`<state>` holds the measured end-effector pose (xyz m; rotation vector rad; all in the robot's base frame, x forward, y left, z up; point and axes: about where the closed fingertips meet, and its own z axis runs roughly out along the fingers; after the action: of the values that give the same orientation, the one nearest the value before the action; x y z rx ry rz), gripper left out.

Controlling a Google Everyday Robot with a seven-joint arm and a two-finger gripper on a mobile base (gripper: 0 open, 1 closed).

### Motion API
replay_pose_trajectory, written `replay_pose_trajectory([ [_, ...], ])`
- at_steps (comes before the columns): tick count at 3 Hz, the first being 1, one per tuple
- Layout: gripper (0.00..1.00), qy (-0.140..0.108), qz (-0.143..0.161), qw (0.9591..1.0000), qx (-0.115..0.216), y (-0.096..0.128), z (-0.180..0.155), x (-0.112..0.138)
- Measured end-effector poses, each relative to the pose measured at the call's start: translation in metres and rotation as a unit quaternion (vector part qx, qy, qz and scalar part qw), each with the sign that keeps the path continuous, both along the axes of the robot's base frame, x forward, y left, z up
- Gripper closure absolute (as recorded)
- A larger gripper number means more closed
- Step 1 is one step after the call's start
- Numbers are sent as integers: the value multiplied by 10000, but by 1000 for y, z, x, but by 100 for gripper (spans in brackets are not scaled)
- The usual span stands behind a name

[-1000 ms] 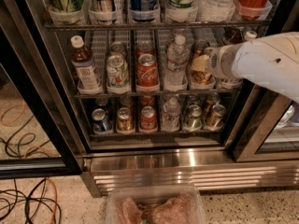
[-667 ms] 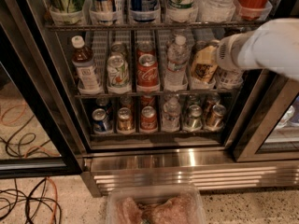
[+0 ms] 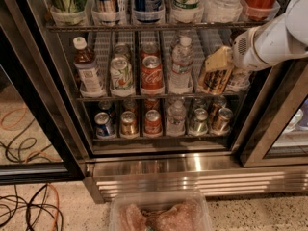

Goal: Pick orange can from middle shelf of fridge

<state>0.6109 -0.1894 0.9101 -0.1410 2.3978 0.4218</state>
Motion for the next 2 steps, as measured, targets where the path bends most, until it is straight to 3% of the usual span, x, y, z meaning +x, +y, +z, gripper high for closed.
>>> replay_pose_trajectory([
  [1, 100, 979, 201, 9948, 197, 9, -30, -31],
  [2, 100, 1542, 379, 9873, 85, 10, -44, -58],
])
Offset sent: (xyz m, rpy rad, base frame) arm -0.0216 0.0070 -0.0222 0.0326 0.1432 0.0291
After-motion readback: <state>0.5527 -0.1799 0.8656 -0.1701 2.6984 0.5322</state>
